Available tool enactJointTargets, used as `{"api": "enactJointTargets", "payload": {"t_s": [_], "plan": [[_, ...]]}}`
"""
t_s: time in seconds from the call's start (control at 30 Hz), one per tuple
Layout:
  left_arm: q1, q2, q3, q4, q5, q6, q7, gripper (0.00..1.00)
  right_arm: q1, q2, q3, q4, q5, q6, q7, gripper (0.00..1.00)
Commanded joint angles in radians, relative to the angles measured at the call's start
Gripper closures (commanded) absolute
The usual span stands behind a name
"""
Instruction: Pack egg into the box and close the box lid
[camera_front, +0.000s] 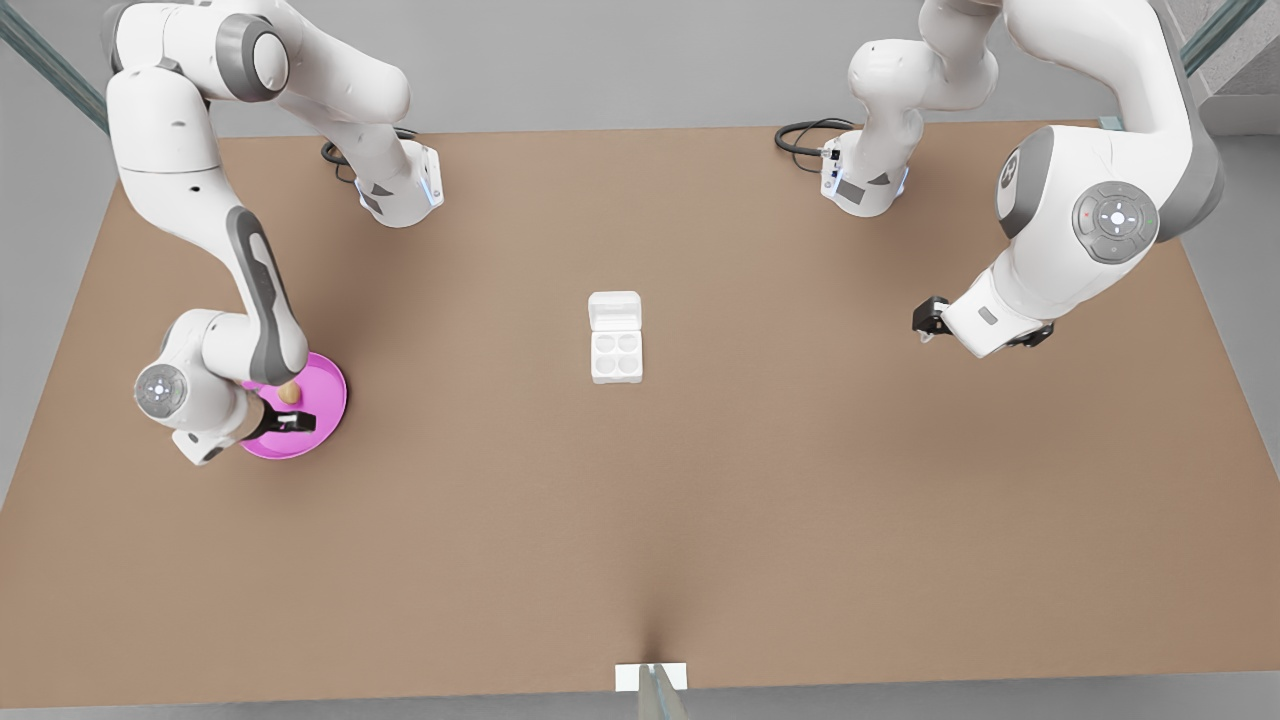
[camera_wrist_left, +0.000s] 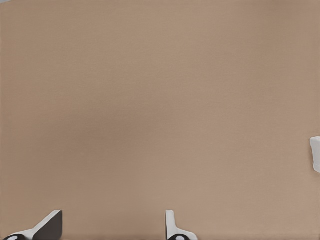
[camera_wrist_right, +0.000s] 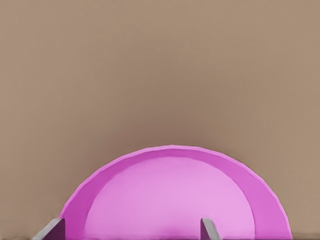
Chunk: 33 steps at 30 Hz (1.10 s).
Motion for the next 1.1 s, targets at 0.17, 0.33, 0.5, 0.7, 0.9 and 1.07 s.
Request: {"api": "enactJointTargets", "payload": {"t_s": [0.17, 0.33, 0.5, 0.7, 0.9, 1.07], "plan": [[0.001, 0.005, 0.0, 0.0, 0.002, 0.0, 0.0, 0.0, -0.026, -0.004, -0.002, -0.054, 0.0, -0.009, -0.135, 0.0], [-0.001, 0.005, 0.0, 0.0, 0.001, 0.0, 0.0, 0.0, -0.047, -0.003, 0.0, -0.057, -0.009, -0.01, -0.145, 0.0], [-0.001, 0.005, 0.0, 0.0, 0.002, 0.0, 0.0, 0.0, -0.069, -0.001, -0.002, -0.052, -0.029, -0.009, -0.145, 0.0], [-0.008, 0.005, 0.0, 0.0, 0.001, 0.0, 0.0, 0.0, -0.059, -0.055, 0.003, -0.123, -0.029, -0.027, -0.133, 0.0], [-0.007, 0.006, 0.0, 0.0, 0.001, 0.0, 0.0, 0.0, -0.064, -0.062, 0.003, -0.155, -0.029, -0.009, -0.131, 0.0], [-0.007, 0.006, 0.0, 0.0, 0.001, 0.0, 0.0, 0.0, -0.07, -0.029, 0.003, -0.152, -0.028, -0.004, -0.131, 0.0]]}}
